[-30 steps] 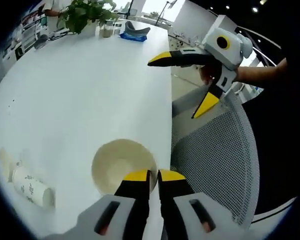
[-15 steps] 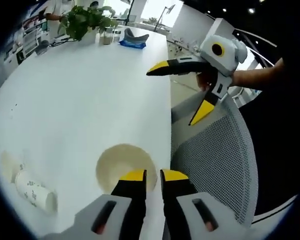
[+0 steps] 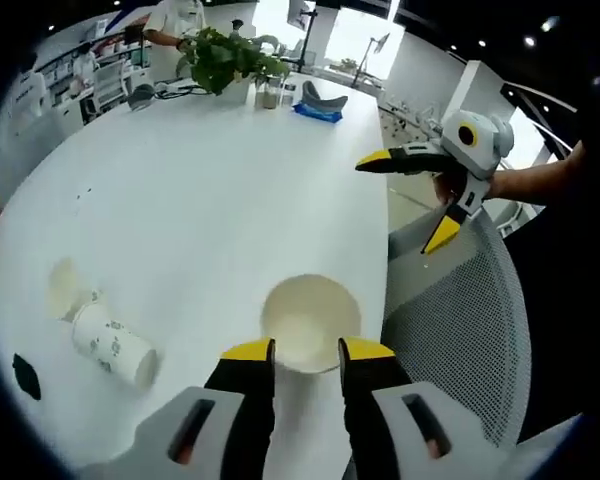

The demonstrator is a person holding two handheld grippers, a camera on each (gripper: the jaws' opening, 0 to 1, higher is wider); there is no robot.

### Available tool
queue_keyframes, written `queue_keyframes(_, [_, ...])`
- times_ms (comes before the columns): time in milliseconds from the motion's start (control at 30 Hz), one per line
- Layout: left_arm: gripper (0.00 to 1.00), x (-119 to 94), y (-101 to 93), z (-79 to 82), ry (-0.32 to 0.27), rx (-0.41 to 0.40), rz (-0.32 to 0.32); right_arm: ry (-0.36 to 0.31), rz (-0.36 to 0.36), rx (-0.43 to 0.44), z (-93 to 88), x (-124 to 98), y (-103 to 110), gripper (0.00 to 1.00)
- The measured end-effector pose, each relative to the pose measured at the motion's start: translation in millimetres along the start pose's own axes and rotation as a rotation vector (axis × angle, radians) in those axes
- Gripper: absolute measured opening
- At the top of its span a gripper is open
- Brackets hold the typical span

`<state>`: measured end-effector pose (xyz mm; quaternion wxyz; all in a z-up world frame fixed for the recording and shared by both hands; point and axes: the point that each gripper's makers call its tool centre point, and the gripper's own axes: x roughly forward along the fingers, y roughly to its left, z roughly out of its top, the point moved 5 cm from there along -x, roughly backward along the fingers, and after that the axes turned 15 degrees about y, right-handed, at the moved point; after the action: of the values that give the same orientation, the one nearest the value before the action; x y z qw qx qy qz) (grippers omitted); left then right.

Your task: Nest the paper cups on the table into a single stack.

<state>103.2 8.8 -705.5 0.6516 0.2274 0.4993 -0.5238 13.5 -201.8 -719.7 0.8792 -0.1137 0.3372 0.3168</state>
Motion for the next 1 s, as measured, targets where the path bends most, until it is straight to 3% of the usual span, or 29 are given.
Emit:
queue_keyframes(100, [0.29,-7,11.6,-5.6,-0.008,-0.023,0.024,0.003,0.002,-0.001,-0.3,0,0,0.82])
queue_keyframes(233, [0.29,-12,11.0,-3.3,-0.051,-0.051,0.023,0.005,0.002,0.001,-0.3,0,1,0.82])
queue_keyframes(433, [0.31,-15,36.8,-8.7,-0.08,-0.116,0.065,0.009,0.0,0.002,-0.4,0,1,0.82])
queue_keyframes(600, [0.37,-10,58.4,-12.8,-0.117,-0.261,0.145,0.012,-0.005,0.007,0.0,-1,0,0.82])
queue_keyframes(1000, [0.5,3,94.2,-24.5,-0.181,-0.429,0.293,0.013,-0.006,0.013,-2.2,0,-3,0.82])
